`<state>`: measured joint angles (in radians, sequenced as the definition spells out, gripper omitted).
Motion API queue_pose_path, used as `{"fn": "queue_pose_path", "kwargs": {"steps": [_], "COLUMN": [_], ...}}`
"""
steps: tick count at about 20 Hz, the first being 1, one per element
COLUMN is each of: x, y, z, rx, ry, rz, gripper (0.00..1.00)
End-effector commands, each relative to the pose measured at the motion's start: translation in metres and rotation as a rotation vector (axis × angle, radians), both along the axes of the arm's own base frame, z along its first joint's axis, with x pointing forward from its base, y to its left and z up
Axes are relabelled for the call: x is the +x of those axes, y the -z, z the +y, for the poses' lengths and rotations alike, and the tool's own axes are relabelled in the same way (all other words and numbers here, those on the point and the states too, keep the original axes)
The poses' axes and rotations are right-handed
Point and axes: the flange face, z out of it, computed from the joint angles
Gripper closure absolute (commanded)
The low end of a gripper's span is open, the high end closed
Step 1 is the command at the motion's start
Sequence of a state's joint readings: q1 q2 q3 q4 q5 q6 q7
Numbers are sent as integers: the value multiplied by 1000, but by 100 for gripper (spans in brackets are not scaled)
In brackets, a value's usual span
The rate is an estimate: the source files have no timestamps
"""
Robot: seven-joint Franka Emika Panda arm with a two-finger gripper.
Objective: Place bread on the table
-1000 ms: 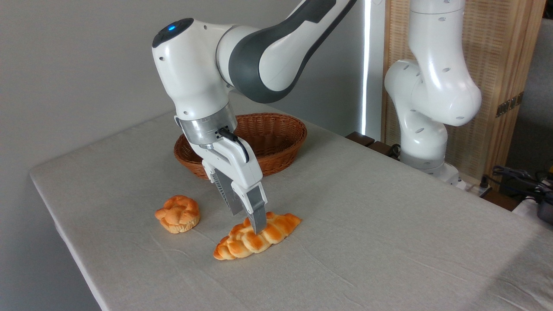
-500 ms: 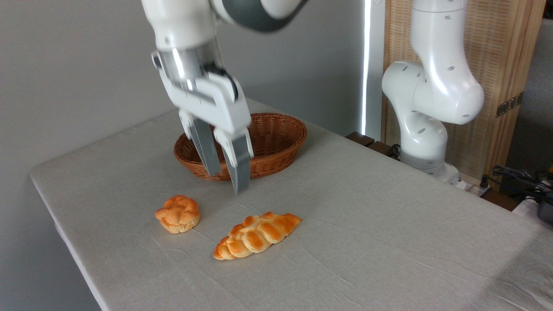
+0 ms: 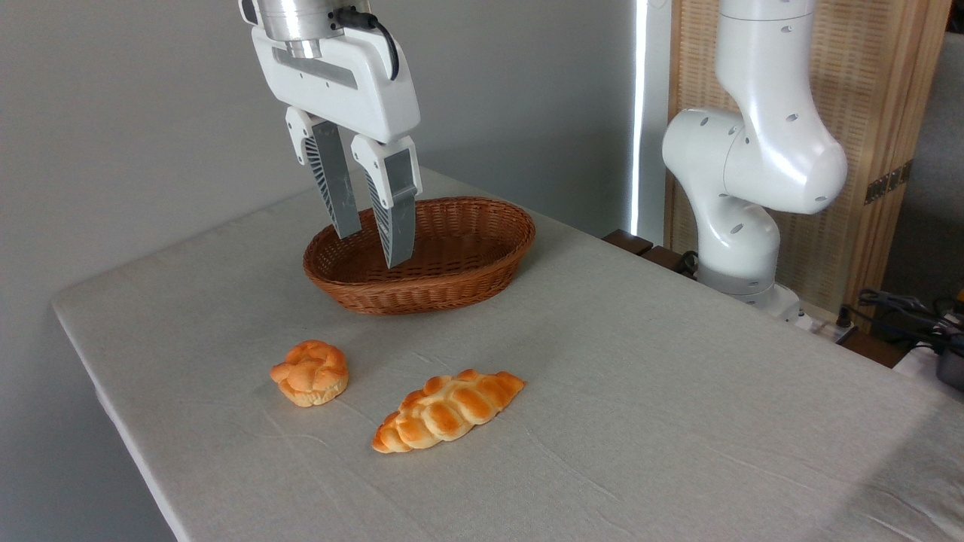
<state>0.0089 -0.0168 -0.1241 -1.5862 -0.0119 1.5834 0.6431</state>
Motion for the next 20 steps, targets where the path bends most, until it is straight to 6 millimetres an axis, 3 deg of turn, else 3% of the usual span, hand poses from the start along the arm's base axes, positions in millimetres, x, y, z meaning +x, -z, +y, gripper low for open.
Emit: {"fn": "queue_pose_path", "kwargs": {"steps": [1, 6, 20], "x": [6, 6, 3], "y": [-9, -17, -11], "z": [9, 35, 32], "rx": [-1, -3, -1], "ry": [6, -18, 2], "rz": [0, -6, 18], "gripper": [0, 0, 0]}}
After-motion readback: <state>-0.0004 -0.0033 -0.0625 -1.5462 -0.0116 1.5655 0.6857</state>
